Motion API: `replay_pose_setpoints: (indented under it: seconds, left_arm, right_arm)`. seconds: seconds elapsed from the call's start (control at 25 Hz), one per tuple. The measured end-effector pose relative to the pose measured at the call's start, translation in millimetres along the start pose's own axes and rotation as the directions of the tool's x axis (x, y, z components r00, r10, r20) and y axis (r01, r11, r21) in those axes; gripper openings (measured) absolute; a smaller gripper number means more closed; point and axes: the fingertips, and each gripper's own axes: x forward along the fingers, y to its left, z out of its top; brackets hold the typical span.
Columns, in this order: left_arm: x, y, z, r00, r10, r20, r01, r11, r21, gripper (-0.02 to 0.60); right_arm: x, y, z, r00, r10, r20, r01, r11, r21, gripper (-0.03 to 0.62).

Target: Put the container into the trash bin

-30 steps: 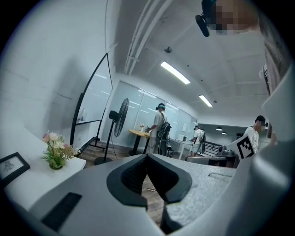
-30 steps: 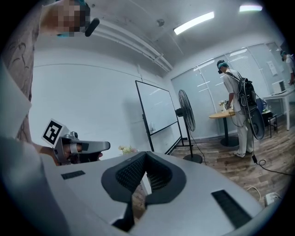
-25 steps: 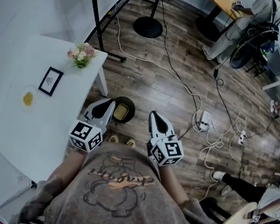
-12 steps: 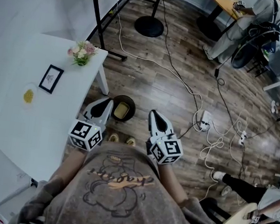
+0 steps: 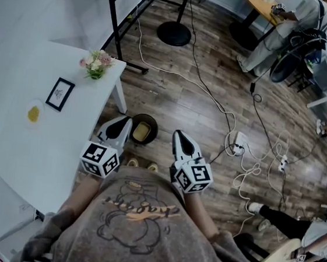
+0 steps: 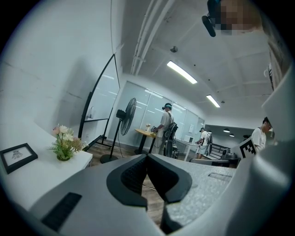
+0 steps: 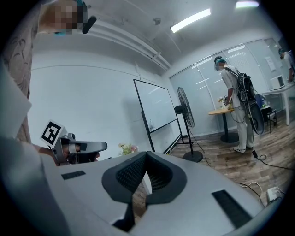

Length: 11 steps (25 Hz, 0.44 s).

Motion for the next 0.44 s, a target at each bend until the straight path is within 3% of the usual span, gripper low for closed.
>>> replay_pose_setpoints:
  seconds: [0.44]
  left_arm:
    - [1.0,3.5,2.3,1.0,0.002,0.01,-0.002,1.0,0.007,0.005]
  right_arm:
    - [0.6,-3.1,-1.5,1.0,-0.004,-0.004,0.004,1.0,-0.015,-0.006]
